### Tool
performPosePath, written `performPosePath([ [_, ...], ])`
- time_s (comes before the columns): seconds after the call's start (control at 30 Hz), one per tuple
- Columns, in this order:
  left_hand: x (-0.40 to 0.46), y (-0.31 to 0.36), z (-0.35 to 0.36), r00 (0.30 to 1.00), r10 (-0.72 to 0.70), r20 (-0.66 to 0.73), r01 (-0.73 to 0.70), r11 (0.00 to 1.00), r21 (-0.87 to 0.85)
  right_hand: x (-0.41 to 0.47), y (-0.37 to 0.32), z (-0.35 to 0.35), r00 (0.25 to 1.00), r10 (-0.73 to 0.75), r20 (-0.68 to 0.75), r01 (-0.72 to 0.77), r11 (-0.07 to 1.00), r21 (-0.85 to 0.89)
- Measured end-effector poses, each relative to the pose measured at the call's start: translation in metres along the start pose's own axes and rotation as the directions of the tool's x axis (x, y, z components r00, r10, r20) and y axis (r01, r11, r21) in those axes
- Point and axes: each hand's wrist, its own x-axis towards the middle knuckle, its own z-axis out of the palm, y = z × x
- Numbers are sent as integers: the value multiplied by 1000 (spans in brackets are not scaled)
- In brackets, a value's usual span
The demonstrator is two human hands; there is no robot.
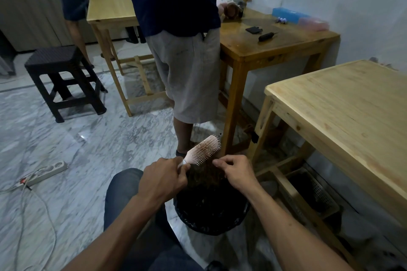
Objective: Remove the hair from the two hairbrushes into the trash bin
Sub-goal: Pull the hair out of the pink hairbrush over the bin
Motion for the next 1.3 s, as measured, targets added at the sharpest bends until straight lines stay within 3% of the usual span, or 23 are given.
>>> performPosePath([
  [0.23,-4,6,-6,999,0,45,1,1000,-11,7,19,-12,985,131,-110,-155,957,-245],
  [0.4,-6,8,-8,998,0,63,0,1000,-3,6,28,-13,951,275,-143,-306,904,-298],
  [0.53,-6,8,-6,997,-13,72,16,999,-40,6,23,-9,960,269,71,-250,947,-202],
  [0.7,-2,1,-6,998,-10,59,13,998,-55,4,7,-15,944,105,311,-164,971,172],
  [0.83,0,2,-5,996,26,81,-13,988,-156,2,0,-9,922,26,387,-93,984,154],
  [0.9,3,2,-7,996,31,88,-15,984,-177,-1,-1,-1,933,20,358,-71,989,128],
  [1.07,9,-3,-19,996,21,85,-7,986,-165,-3,10,7,995,85,59,-94,982,165],
  [1.3,7,-4,-24,996,-11,87,22,993,-116,7,34,-7,970,225,-93,-233,968,-91],
])
